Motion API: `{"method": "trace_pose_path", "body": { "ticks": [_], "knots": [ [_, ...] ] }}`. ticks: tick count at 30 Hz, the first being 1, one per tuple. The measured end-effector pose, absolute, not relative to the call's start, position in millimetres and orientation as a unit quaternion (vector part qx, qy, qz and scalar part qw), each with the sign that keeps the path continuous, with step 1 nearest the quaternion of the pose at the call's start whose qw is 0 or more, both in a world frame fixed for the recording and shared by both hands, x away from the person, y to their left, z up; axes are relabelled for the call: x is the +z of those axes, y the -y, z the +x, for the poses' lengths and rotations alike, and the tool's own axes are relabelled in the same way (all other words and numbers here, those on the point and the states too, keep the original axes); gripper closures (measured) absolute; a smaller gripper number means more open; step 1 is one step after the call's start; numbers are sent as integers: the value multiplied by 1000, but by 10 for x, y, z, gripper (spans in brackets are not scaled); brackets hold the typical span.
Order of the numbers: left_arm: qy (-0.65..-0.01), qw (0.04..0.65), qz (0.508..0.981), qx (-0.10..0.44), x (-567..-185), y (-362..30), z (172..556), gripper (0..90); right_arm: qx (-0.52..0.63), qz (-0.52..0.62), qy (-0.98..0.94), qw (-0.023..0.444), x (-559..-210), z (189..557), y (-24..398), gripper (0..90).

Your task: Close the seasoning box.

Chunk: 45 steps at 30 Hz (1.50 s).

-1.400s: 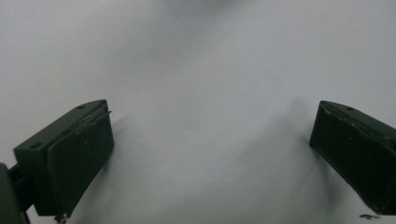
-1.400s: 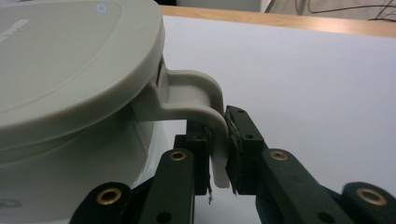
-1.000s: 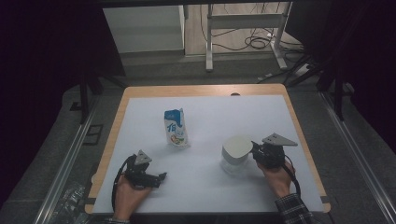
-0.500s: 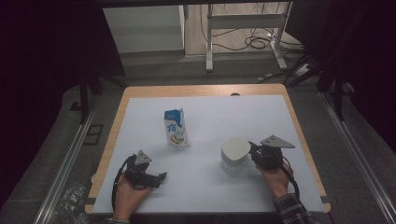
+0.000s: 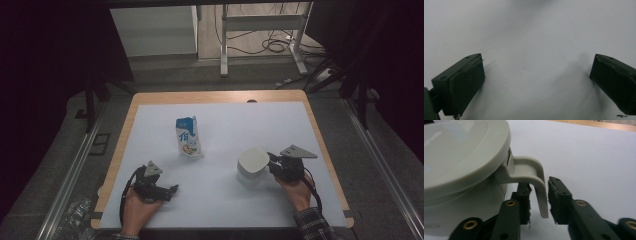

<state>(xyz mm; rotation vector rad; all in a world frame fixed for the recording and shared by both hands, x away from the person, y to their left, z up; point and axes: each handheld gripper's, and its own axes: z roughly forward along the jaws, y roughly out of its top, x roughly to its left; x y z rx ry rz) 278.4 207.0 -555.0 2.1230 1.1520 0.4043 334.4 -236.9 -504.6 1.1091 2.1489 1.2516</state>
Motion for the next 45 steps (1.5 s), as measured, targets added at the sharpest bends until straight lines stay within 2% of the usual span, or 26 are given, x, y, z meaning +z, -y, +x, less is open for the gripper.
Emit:
{"method": "trace_pose_path", "body": {
  "ticks": [1, 12, 21, 22, 26, 27, 28, 33, 45],
  "knots": [
    [-442, 339, 815, 155, -5550, -2070, 2784, 0, 438, 397, -778, 212, -5036, 3329, 2371, 637],
    [-443, 340, 815, 155, -5550, -2069, 2784, 0, 432, 412, -778, 194, -4919, 3291, 2499, 552],
    [-442, 340, 815, 155, -5550, -2069, 2784, 0, 425, 409, -786, 184, -4851, 3237, 2576, 548],
    [-442, 340, 815, 155, -5550, -2069, 2784, 0, 423, 408, -788, 182, -4840, 3241, 2583, 555],
    [-442, 339, 816, 155, -5550, -2069, 2784, 0, 422, 404, -792, 179, -4773, 3241, 2596, 688],
    [-442, 339, 816, 155, -5550, -2069, 2784, 0, 422, 404, -792, 179, -4773, 3241, 2596, 688],
    [-442, 339, 816, 155, -5550, -2069, 2784, 0, 417, 401, -795, 184, -4728, 3241, 2592, 760],
    [-442, 339, 816, 155, -5550, -2069, 2784, 0, 423, 392, -797, 179, -4583, 3256, 2582, 874],
    [-442, 340, 816, 155, -5550, -2069, 2784, 0, 448, 359, -800, 175, -4312, 3293, 2416, 890]
  ]
}}
